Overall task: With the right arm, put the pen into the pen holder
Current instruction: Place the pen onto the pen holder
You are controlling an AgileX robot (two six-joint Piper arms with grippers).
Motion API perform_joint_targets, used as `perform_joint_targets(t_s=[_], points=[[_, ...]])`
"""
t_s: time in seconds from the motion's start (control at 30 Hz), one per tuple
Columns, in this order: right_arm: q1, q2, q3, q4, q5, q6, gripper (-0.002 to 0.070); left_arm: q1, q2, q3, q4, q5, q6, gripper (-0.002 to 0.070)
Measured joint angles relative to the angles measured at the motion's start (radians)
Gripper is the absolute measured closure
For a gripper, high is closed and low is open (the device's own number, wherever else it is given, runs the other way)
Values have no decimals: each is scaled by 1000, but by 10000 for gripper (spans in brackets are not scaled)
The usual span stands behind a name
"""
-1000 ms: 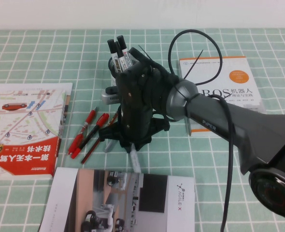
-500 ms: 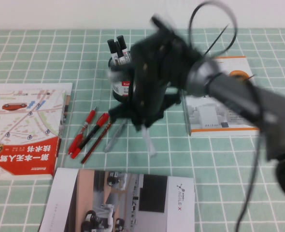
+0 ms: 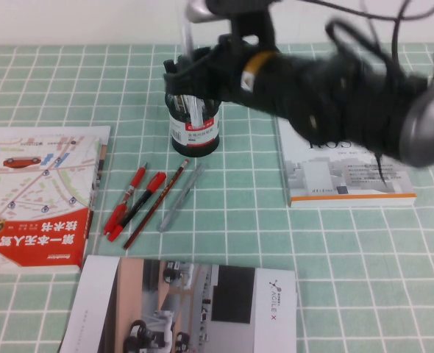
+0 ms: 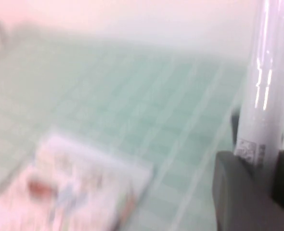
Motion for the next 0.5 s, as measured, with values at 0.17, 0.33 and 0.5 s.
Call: perform_joint_targets(t_s=[0.17,0.33,0.5], points=[[-40,37,155,-4,-511,-27,559,0,0,0,0,0,0,679],[-48,119,162,31,-785,-167,559,0,0,0,0,0,0,679],[-54,192,106,60,-810,-221,559,0,0,0,0,0,0,679]])
